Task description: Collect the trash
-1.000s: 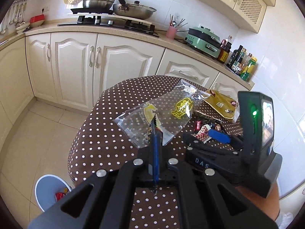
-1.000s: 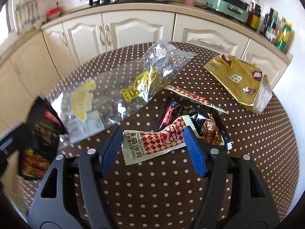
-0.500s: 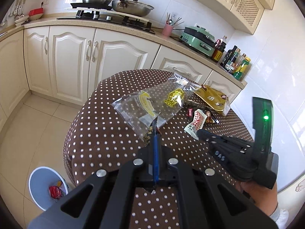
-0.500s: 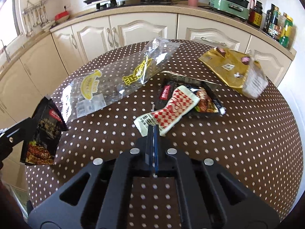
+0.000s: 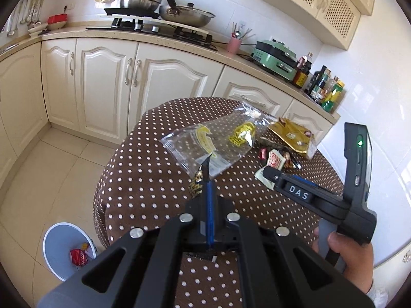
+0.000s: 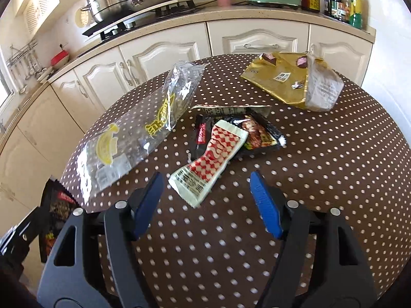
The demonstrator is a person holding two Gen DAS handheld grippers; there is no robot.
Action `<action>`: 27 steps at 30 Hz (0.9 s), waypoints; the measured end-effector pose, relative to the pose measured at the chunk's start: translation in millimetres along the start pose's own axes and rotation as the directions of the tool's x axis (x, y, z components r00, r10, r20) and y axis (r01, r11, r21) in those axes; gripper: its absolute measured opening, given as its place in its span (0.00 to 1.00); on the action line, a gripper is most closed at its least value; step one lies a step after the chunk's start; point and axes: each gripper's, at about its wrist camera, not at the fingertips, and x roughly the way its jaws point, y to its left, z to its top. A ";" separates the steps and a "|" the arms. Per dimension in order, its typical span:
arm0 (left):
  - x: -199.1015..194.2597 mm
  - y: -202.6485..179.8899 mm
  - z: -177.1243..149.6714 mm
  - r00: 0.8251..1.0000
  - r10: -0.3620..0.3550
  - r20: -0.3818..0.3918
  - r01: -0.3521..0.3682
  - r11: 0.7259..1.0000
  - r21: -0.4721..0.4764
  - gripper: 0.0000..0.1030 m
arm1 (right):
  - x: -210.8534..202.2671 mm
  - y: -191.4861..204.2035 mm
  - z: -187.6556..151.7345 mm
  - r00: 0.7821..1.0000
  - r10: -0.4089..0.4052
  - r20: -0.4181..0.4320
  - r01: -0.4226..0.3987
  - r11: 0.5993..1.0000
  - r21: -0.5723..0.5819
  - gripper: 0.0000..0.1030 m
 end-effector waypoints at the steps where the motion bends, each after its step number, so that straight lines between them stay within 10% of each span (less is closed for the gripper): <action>1: 0.8 0.7 1.8 1.000 0.008 0.007 -0.008 1.000 -0.001 0.00 | 3.5 1.4 2.4 1.000 -0.006 -0.006 0.006 1.000 0.002 0.68; 11: 9.0 7.8 11.3 1.000 0.008 0.021 -0.007 1.000 -0.030 0.00 | 17.8 6.7 9.7 0.999 -0.031 -0.037 0.028 0.998 -0.059 0.14; 27: -29.2 31.2 -10.8 0.999 -0.031 0.026 0.033 0.997 -0.076 0.00 | -51.1 71.6 -45.6 0.977 0.214 -0.009 -0.213 0.962 -0.172 0.12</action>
